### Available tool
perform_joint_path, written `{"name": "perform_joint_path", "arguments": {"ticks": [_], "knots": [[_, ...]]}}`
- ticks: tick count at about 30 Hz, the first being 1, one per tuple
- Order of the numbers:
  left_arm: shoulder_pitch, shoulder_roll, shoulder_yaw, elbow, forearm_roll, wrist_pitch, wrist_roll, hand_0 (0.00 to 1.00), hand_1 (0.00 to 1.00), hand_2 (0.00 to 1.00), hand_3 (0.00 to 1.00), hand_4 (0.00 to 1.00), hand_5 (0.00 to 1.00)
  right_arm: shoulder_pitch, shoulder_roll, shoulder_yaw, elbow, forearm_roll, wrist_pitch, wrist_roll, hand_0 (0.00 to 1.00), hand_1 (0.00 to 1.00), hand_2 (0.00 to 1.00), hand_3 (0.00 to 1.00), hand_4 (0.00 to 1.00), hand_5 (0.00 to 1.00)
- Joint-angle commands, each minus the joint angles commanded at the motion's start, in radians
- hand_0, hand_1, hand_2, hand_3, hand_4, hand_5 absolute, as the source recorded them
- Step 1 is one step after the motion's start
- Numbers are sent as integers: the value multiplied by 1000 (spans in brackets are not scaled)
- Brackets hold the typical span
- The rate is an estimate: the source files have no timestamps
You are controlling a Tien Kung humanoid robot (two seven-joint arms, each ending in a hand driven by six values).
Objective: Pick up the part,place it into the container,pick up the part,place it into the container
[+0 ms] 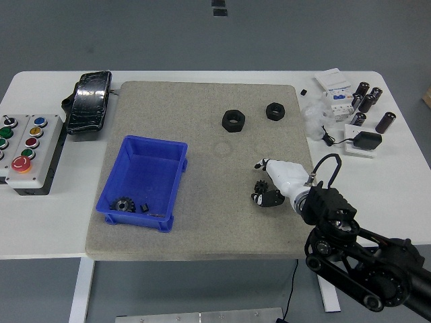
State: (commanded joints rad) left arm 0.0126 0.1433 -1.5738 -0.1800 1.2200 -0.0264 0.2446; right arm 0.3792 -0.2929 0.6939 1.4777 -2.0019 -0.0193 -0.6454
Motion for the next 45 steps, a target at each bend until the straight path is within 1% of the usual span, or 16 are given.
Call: {"name": "perform_joint_path", "arguments": {"ticks": [4,5,10,11,16,17,22,23,25,30,32,36,40,41,44,45], "knots": [[2,-1,-3,0,2,1,3,625,581,571,649,624,389,0,-1,-1,-6,3,-3,0,315,645,732,747,749,273],[2,-1,-3,0,2,1,3,625,581,571,648,624,389,0,-2,-1,-8,3,-4,0,297,573,584,619,345,211],[0,-1,0,0,0,0,2,625,581,571,648,624,389,3,-3,-11,-18,11,-11,0,297,573,584,619,345,211],[0,-1,0,0,0,0,1,625,581,572,649,622,387,4,-4,-14,-19,12,-14,0,287,514,425,449,387,68],[1,-1,1,0,-1,0,1,625,581,572,649,622,387,8,-6,-27,-22,21,-27,0,287,514,425,449,387,68],[0,0,2,0,-1,0,1,625,580,573,649,622,387,8,-6,-29,-23,22,-30,0,287,508,324,400,293,119],[-1,0,4,0,-3,-1,-1,625,580,573,649,622,387,12,-8,-39,-28,26,-49,0,287,508,324,400,293,119],[-1,0,4,0,-3,-1,-1,625,581,573,650,623,390,13,-8,-41,-29,25,-53,0,283,500,303,390,265,127],[0,0,4,0,-3,0,-1,625,581,573,650,623,390,19,-9,-43,-31,22,-63,0,283,500,303,390,265,127],[0,0,5,0,-3,0,0,625,581,573,650,624,391,66,-1,-57,-40,10,-85,0,280,497,294,390,251,118],[0,0,5,0,-3,0,1,625,581,573,650,624,391,97,12,-73,-49,7,-96,0,280,497,294,390,251,118],[-1,0,6,0,-2,0,2,625,581,573,651,625,395,176,65,-128,-73,11,-135,18,281,492,292,387,250,117],[-3,0,9,0,-3,0,4,625,581,573,651,625,395,255,132,-200,-102,52,-203,85,281,492,292,387,250,117],[-3,0,10,0,-3,0,5,625,581,573,652,627,400,275,147,-221,-111,71,-224,107,307,503,350,398,287,54],[-3,0,11,0,-4,0,7,625,581,573,652,627,400,322,181,-279,-131,126,-277,170,307,503,350,398,287,54],[-3,0,12,0,-5,1,8,625,581,573,652,627,400,333,190,-296,-137,137,-286,187,307,503,350,398,287,54]]}}
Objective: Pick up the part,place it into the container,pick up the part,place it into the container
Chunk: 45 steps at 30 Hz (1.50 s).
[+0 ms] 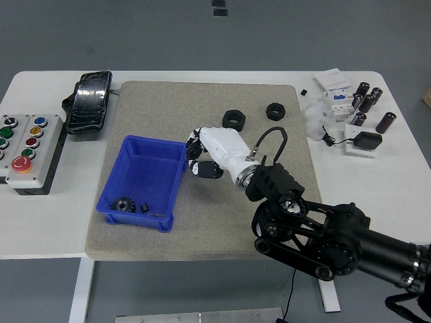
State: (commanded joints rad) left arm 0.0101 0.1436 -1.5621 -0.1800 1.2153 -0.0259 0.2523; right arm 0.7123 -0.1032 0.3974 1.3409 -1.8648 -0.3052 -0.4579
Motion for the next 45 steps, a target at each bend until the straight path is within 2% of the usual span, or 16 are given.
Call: {"name": "perform_joint_path", "arguments": {"ticks": [1,2,7,8,13,14,24,26,31,32,34,37,38,42,43,45], "knots": [[0,0,0,0,0,0,1,625,581,573,652,627,400,10,8,-17,-5,8,-5,15,307,503,350,398,287,54],[0,0,0,0,-1,0,1,625,581,575,652,628,399,18,15,-32,-11,11,1,20,459,686,668,623,479,67],[-2,1,2,0,-1,1,3,625,581,575,652,628,399,44,37,-88,-35,8,78,6,459,686,668,623,479,67],[-2,1,1,0,-1,1,3,625,581,573,652,628,401,47,38,-93,-37,4,90,1,665,849,872,823,508,199],[-3,1,0,0,2,0,2,625,581,573,652,628,401,52,40,-94,-34,-40,93,-10,665,849,872,823,508,199],[-3,0,0,0,2,0,2,625,581,573,652,628,402,52,40,-95,-33,-43,89,-10,671,855,880,853,586,220],[-5,0,-2,0,6,0,0,625,581,573,653,629,403,35,38,-76,-32,-32,53,3,666,846,869,845,598,207],[-6,-1,-4,0,9,-1,-1,625,581,574,652,629,403,3,30,-33,-24,-3,13,30,623,810,826,800,607,205],[-6,-5,-10,0,14,-1,-3,625,581,574,652,629,403,-102,-8,102,11,110,-88,131,623,810,826,800,607,205],[-5,-6,-11,0,14,-1,-4,625,581,574,652,630,407,-127,-17,138,19,146,-98,162,606,717,742,713,651,211],[-2,-8,-14,0,15,-1,-4,625,581,574,652,630,407,-185,-35,213,34,221,-79,234,606,717,742,713,651,211],[4,-10,-18,0,14,0,-4,625,581,574,652,630,407,-279,-59,324,42,333,-3,346,606,717,742,713,651,211],[6,-11,-19,0,14,0,-4,625,581,575,652,629,406,-317,-66,366,43,375,35,388,609,690,703,681,778,442],[12,-13,-24,0,18,0,-2,625,581,575,652,629,406,-442,-70,512,43,524,170,531,609,690,703,681,778,442],[13,-14,-25,0,19,0,-1,625,581,575,652,629,406,-473,-66,553,49,566,187,563,609,690,703,681,778,442],[11,-14,-25,0,21,0,-2,625,581,574,653,630,406,-521,-60,631,88,600,137,570,619,701,701,677,796,497]]}}
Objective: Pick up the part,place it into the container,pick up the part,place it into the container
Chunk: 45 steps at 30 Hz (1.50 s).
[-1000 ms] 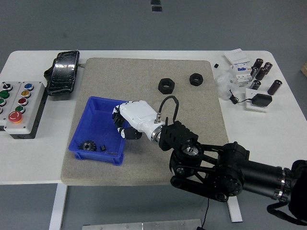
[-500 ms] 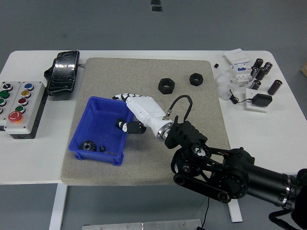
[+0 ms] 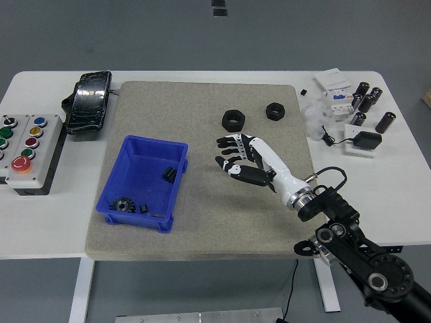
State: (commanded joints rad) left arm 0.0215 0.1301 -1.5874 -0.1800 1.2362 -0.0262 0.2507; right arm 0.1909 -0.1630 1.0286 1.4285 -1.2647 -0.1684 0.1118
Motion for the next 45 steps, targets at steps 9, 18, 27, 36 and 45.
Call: {"name": "perform_joint_path", "arguments": {"ticks": [9,18,27,36,45], "knots": [[-9,5,5,0,2,-2,-5,625,581,575,653,631,406,-20,25,265,98,-323,-281,-297,631,723,711,690,721,429],[-4,-2,5,0,3,-2,-1,625,581,574,652,631,404,-17,59,306,-52,-218,-172,-97,705,715,703,677,805,516],[-2,-2,4,0,6,-1,0,625,581,573,652,632,403,-5,50,425,36,-272,-321,-101,706,721,707,674,759,464],[-3,-5,4,0,5,-2,-1,625,581,574,652,634,397,-38,55,365,-103,60,-52,144,678,703,693,662,797,508],[-3,-5,1,0,7,-1,0,625,581,573,652,634,394,-43,60,337,-116,375,117,220,683,703,693,663,801,517]]}}
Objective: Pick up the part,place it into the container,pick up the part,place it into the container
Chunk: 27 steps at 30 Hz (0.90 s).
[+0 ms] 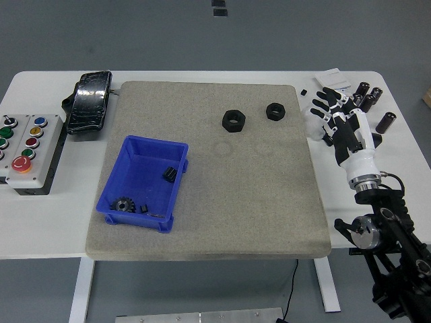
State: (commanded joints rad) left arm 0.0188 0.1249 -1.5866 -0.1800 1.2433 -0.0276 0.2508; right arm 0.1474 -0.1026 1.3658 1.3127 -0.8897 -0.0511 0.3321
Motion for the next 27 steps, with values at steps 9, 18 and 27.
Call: {"name": "perform_joint_path", "arguments": {"ticks": [9,18,27], "knots": [[4,0,-5,0,3,1,2,625,581,572,652,635,393,-2,2,-5,-6,142,16,7,686,704,696,663,806,543],[8,-1,-4,0,4,1,4,625,581,571,652,634,391,-4,2,-11,-6,148,16,10,686,703,697,663,801,553],[11,-1,-4,0,0,2,6,625,578,570,651,632,386,-11,6,-8,-4,157,27,26,684,703,694,662,825,561]]}}
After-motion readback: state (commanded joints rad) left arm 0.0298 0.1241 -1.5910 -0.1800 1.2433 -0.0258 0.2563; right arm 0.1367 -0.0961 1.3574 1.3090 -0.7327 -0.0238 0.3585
